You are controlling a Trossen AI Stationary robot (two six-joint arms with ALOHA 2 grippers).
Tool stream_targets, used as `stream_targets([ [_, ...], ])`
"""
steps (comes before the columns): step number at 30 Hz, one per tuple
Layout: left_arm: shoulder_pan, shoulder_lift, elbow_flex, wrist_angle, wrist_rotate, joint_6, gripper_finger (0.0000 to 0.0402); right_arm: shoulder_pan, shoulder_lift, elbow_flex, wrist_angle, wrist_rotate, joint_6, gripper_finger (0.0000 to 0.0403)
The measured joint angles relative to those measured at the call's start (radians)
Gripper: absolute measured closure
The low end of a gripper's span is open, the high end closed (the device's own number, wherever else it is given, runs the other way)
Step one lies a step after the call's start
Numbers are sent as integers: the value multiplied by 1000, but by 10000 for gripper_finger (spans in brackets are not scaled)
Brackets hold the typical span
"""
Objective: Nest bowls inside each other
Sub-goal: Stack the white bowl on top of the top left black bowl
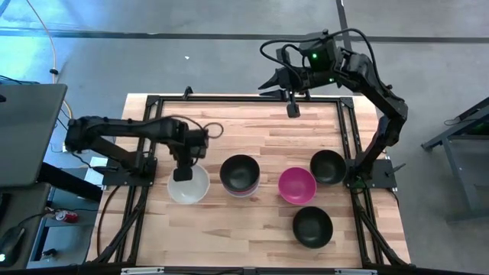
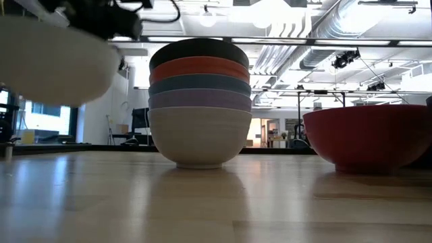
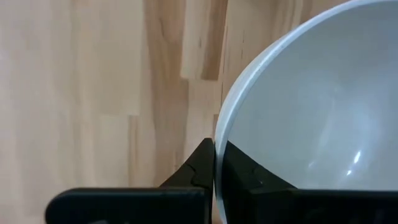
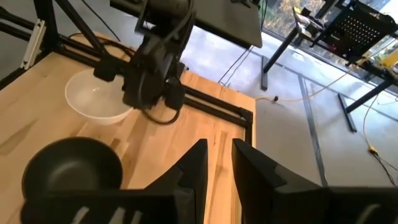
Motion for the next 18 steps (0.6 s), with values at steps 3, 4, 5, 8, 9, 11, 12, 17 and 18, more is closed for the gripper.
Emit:
stream_targets([
  [3, 31, 0, 91, -51, -11, 23, 400, -7, -2, 0, 0, 0, 0, 336],
  [4, 40, 0, 122, -67, -19, 30, 401, -8, -2, 0, 1, 0, 0, 336],
  [5, 50, 0, 151, -79, -22, 38, 401, -8, -4, 0, 1, 0, 0, 336],
  [8, 82, 1, 231, -92, -23, 58, 401, -14, -14, 0, 1, -1, 0, 336],
  [9, 93, 5, 258, -91, -23, 59, 401, -14, -18, 0, 1, -3, 0, 336],
  [11, 115, 19, 302, -89, -23, 60, 401, -14, -24, 0, 1, -4, 0, 336],
  [12, 124, 29, 323, -88, -22, 66, 401, -14, -25, 0, 1, -4, 0, 336],
  [17, 147, 128, 420, -88, 0, 88, 401, -14, -40, 0, 0, -4, 0, 336],
  [18, 148, 153, 441, -88, 15, 98, 401, -14, -43, 0, -4, -4, 0, 336],
])
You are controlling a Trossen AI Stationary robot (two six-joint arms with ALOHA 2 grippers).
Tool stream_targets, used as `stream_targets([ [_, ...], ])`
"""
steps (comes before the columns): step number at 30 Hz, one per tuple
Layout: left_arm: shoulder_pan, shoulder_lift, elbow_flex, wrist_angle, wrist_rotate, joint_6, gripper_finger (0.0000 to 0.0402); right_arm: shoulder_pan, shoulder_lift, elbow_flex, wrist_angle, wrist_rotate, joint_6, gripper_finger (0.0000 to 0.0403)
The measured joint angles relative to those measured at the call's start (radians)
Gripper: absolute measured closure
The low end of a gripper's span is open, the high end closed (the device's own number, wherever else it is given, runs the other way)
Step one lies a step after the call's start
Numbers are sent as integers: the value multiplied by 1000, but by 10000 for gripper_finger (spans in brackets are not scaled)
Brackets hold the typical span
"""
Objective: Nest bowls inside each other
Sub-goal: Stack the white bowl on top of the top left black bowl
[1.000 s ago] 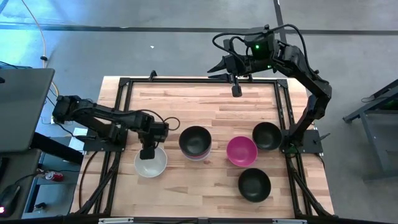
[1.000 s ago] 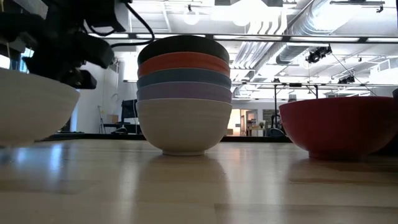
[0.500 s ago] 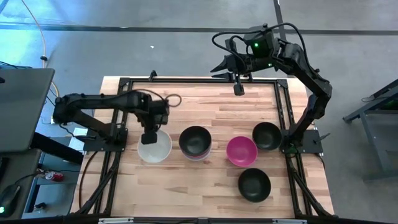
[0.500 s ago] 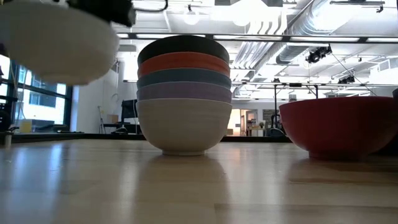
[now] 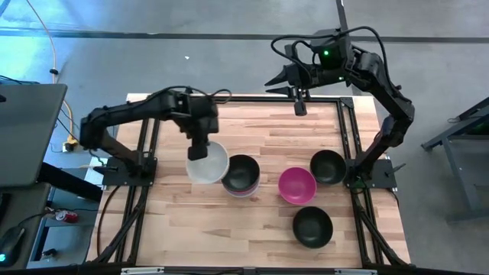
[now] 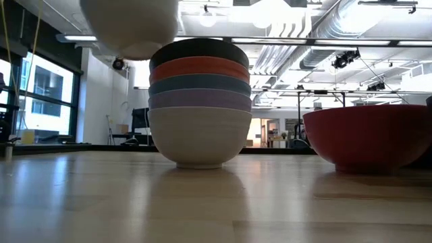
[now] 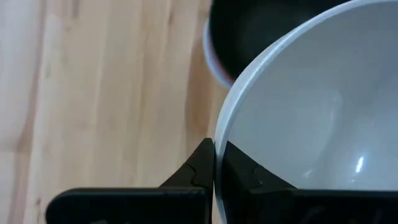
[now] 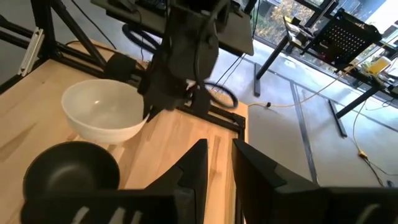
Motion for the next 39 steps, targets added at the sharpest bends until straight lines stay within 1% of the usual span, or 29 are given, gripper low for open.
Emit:
stream_targets([
  [3, 7, 85, 69, -13, 53, 47, 401, 0, -5, 0, -18, 0, 0, 336],
  [6, 18, 171, 165, -45, 97, 82, 401, 0, -10, 0, -44, 0, 2, 336],
  [14, 26, 392, 440, -131, 121, 160, 401, 0, -22, 0, -136, 0, 9, 336],
  [18, 26, 481, 541, -136, 161, 178, 401, 0, -32, 0, -154, -5, 10, 336],
  [20, 26, 519, 577, -140, 163, 184, 401, 0, -37, 0, -156, -23, 8, 336],
  [22, 26, 552, 600, -158, 163, 193, 401, 0, -48, 0, -156, -41, 8, 336],
  [26, 26, 604, 611, -165, 171, 205, 401, 1, -70, 0, -157, -42, 8, 336],
  [39, 25, 681, 611, -142, 176, 213, 401, 1, -92, 0, -204, -67, 8, 336],
])
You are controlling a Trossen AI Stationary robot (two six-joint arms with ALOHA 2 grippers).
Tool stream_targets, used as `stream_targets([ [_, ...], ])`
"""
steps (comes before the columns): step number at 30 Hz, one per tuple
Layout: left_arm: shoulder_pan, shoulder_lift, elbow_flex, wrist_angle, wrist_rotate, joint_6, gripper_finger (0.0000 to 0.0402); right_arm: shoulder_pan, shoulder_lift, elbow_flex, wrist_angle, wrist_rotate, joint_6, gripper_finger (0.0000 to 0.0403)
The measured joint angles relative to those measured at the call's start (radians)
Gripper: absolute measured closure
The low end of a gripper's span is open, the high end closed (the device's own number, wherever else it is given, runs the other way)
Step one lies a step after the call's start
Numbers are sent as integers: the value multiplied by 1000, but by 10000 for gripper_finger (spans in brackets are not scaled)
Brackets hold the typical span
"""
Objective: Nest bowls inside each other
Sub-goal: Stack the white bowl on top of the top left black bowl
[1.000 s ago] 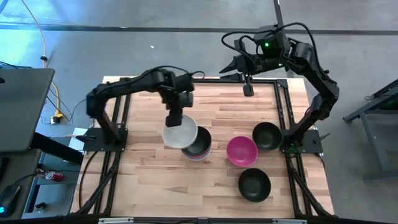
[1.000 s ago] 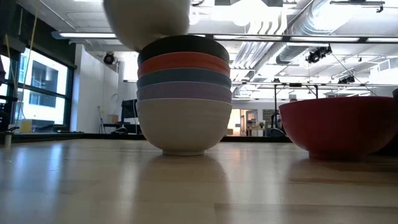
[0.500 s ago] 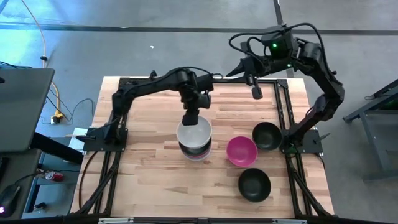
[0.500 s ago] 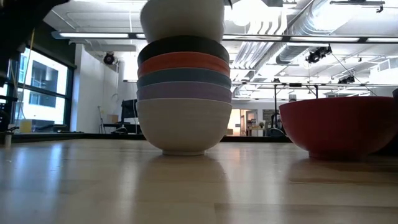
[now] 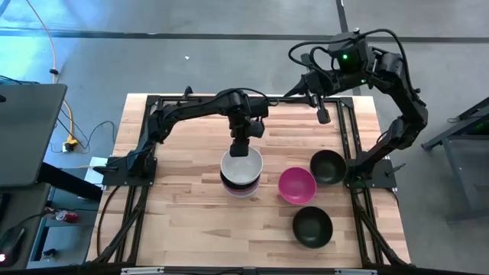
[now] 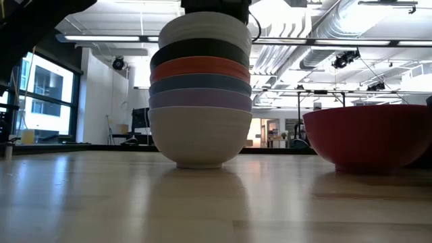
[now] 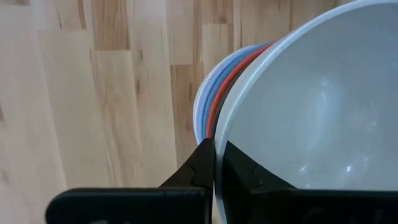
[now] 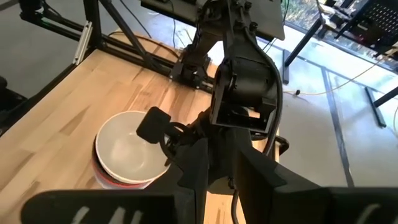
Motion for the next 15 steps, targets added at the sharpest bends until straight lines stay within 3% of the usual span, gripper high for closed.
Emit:
stream_targets([
  [15, -37, 55, -1, 12, -21, -9, 401, 0, -17, 0, -27, -1, -8, 336],
])
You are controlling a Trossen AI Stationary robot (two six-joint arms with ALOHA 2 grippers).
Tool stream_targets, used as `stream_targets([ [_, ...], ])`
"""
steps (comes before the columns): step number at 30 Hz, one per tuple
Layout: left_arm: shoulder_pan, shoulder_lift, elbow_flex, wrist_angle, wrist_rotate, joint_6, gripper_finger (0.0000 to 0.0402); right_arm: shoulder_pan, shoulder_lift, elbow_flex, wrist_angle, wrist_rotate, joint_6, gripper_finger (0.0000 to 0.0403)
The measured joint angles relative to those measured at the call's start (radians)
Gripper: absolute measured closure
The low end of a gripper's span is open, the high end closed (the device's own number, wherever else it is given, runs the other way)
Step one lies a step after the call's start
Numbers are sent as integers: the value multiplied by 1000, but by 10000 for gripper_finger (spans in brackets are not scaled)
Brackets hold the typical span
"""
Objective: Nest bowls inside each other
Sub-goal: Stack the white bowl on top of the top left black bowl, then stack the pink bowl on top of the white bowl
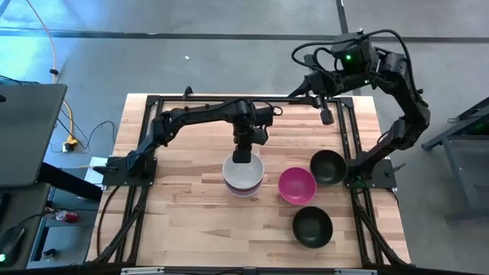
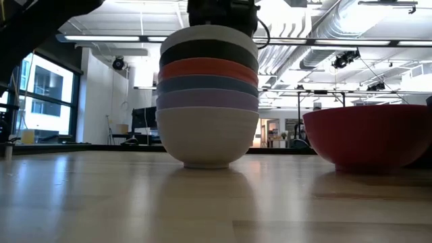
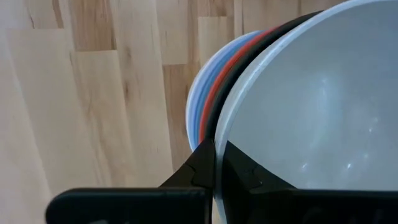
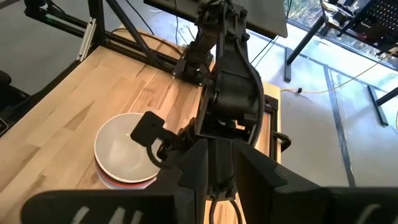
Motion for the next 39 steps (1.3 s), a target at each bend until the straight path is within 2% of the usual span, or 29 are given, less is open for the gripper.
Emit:
stream_targets([
  [5, 0, 2, -8, -6, -53, -3, 401, 0, -4, 0, -2, -3, 0, 336],
  [19, 22, 3, -38, 1, -38, 11, 394, 0, -4, 0, -4, -16, -4, 336],
  [31, 17, -38, 1, -7, -28, 45, 258, 0, -4, 0, -4, -19, -4, 336],
  [37, 30, -119, 1, -86, -62, 53, 220, -1, -4, 0, -27, -15, -1, 336],
  [39, 39, -167, 1, -100, -68, 50, 214, -1, -4, -1, -44, 14, 11, 336],
])
